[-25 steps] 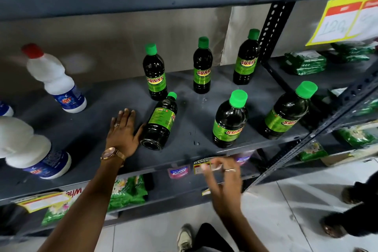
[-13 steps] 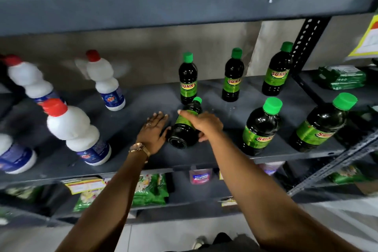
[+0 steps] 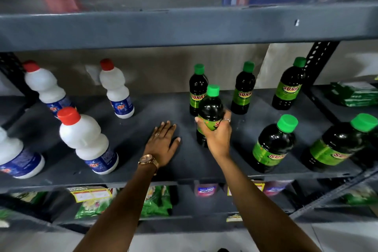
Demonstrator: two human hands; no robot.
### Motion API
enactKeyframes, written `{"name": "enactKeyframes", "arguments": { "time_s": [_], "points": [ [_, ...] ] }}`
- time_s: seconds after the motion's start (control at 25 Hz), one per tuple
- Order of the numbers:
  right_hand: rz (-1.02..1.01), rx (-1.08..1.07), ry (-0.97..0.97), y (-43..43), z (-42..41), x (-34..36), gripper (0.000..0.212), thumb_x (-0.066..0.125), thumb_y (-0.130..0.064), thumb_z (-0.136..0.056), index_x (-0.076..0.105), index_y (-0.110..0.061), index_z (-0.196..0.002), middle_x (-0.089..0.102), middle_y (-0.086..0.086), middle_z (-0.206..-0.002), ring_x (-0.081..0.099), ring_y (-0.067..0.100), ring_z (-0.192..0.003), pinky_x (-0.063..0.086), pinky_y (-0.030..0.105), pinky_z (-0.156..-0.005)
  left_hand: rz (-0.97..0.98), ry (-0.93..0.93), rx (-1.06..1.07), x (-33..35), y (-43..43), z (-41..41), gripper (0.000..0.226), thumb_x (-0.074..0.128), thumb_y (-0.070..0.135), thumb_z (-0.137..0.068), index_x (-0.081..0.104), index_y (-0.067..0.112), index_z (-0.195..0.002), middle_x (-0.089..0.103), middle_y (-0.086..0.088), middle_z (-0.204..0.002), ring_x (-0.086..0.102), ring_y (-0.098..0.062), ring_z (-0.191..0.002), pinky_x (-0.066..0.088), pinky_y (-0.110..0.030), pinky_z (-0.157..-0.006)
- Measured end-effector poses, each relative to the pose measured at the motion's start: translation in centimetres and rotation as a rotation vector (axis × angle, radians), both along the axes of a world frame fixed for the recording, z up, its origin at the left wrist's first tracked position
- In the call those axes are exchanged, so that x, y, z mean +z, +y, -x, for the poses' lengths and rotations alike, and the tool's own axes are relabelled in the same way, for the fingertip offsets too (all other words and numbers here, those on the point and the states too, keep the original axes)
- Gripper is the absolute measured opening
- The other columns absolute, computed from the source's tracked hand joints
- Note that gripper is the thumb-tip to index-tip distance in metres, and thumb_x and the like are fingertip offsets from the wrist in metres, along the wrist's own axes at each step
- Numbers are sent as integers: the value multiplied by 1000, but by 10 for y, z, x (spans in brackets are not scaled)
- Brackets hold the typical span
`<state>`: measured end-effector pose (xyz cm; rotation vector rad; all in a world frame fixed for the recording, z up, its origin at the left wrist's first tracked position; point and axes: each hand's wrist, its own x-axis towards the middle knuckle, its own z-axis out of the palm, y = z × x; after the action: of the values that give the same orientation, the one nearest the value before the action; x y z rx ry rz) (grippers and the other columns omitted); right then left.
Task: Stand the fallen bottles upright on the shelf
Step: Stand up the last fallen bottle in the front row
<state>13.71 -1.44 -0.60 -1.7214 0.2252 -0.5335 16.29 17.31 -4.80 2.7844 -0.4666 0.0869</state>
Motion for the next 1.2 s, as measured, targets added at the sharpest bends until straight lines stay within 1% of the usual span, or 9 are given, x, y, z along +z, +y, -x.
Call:
{"name": "enactKeyframes", "arguments": {
  "time_s": [0.12,0.28,0.44,0.52,0.64,0.76,0.88,1.0,1.2],
  "points": [
    [89,15,-47,1,-7,-12,82,85,-27,-66,41,-12,-133,61,11,-125,60,17,-117,49,32,-99,-8,4,0,1,0,1,79,6,60,-79,18,17,-145,15,-8,-157,7,-21,-144,0,-35,-116],
    [125,118,46,-3,11,-27,90,73,-10,-64,33,-14,-145,57,10,-133,56,21,-122,46,41,-104,-7,-18,9,2,-1,3,77,7,59,-80,19,18,-145,17,-7,-157,8,-19,-144,0,-33,-116],
    [215,-39,111,2,2,-26,93,92,-37,-52,47,-8,-128,52,12,-124,48,29,-119,41,45,-103,-8,-28,13,-1,-1,2,76,8,58,-82,22,17,-144,19,-8,-156,9,-20,-144,3,-35,-118],
    [215,-22,187,7,1,-28,95,90,-41,-51,46,-8,-128,46,12,-127,44,30,-122,40,45,-104,-10,-23,11,-1,-1,2,76,9,58,-82,22,16,-144,19,-9,-156,10,-21,-144,3,-35,-118],
    [148,54,148,6,6,-36,83,86,-22,-59,47,-13,-132,56,10,-127,53,27,-121,45,41,-103,-12,-25,12,0,-1,2,76,9,58,-82,21,16,-144,19,-9,-156,10,-21,-144,3,-35,-118],
    [189,-3,135,3,2,-35,80,89,-23,-58,50,-9,-126,57,11,-120,56,27,-115,47,42,-100,-20,-13,13,1,-1,3,76,8,58,-82,21,17,-144,19,-9,-156,10,-21,-144,3,-35,-118],
    [177,-1,119,5,-1,-28,86,93,-27,-53,49,-8,-125,52,9,-121,55,20,-109,46,30,-95,-16,-7,17,2,-1,3,77,8,59,-81,21,17,-144,18,-9,-156,9,-21,-144,4,-36,-118],
    [210,41,120,-2,-2,-24,79,92,-28,-54,54,-8,-119,59,9,-117,57,20,-107,43,24,-88,-19,-11,18,2,-2,4,77,8,59,-81,21,17,-144,18,-9,-156,10,-22,-144,4,-36,-117],
    [175,199,220,-26,28,-35,70,88,-32,-53,58,-16,-115,71,1,-110,67,15,-104,54,36,-92,-19,-11,8,1,-1,3,77,8,58,-81,22,16,-144,18,-9,-156,10,-22,-144,4,-36,-118]
  ]
}}
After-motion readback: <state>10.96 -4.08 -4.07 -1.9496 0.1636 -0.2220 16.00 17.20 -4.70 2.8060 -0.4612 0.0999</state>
